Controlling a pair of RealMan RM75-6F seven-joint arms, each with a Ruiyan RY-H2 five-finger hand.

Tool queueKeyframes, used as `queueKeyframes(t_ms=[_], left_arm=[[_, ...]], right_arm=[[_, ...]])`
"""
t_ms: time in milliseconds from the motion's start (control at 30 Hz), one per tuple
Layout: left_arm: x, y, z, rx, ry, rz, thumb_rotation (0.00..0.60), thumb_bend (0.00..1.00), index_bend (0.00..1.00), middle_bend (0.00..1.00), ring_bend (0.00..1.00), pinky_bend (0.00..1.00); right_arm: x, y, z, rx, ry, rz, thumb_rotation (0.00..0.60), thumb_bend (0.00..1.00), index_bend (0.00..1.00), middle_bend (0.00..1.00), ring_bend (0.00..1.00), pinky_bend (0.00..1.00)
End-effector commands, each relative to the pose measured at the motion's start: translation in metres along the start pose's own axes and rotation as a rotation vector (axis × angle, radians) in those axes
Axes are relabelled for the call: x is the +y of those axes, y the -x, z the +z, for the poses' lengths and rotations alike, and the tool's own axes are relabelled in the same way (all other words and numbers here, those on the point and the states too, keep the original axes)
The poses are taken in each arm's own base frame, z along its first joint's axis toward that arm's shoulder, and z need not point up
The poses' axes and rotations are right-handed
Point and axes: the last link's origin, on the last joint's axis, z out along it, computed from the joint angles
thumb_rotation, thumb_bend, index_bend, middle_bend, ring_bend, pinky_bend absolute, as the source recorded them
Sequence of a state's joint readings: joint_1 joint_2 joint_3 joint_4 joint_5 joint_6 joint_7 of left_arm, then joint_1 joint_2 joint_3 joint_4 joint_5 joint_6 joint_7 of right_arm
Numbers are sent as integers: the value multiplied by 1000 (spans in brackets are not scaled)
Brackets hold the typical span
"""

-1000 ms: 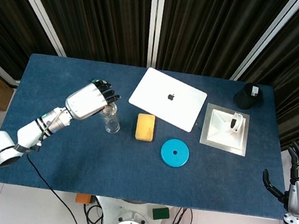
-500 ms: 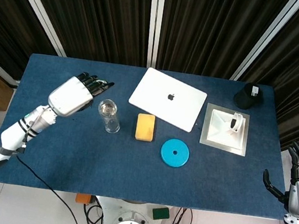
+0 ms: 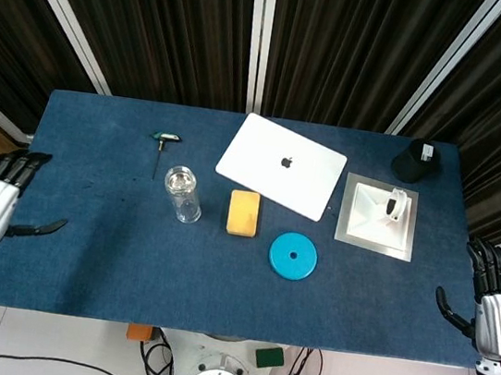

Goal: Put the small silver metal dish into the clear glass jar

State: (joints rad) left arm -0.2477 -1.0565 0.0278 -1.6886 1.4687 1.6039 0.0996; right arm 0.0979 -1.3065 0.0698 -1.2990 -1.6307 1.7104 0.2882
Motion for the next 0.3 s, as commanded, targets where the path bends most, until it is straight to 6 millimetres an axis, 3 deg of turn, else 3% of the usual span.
queueKeyframes(t_ms=[33, 133, 300], left_arm=[[-19, 17, -50, -16, -87, -8, 62, 49, 81, 88, 46, 140], [-28, 25, -66, -9, -107, -2, 1, 48, 65, 65, 26, 129], [-34, 28, -75, -3, -113, 6, 0, 49, 65, 63, 26, 122]], right_arm=[[8, 3, -9, -169, 116, -166, 600, 326, 0, 0, 0, 0], [9, 3, -13, -244, 164, -230, 600, 324, 0, 0, 0, 0], [7, 2, -16, -267, 178, -249, 600, 325, 0, 0, 0, 0]])
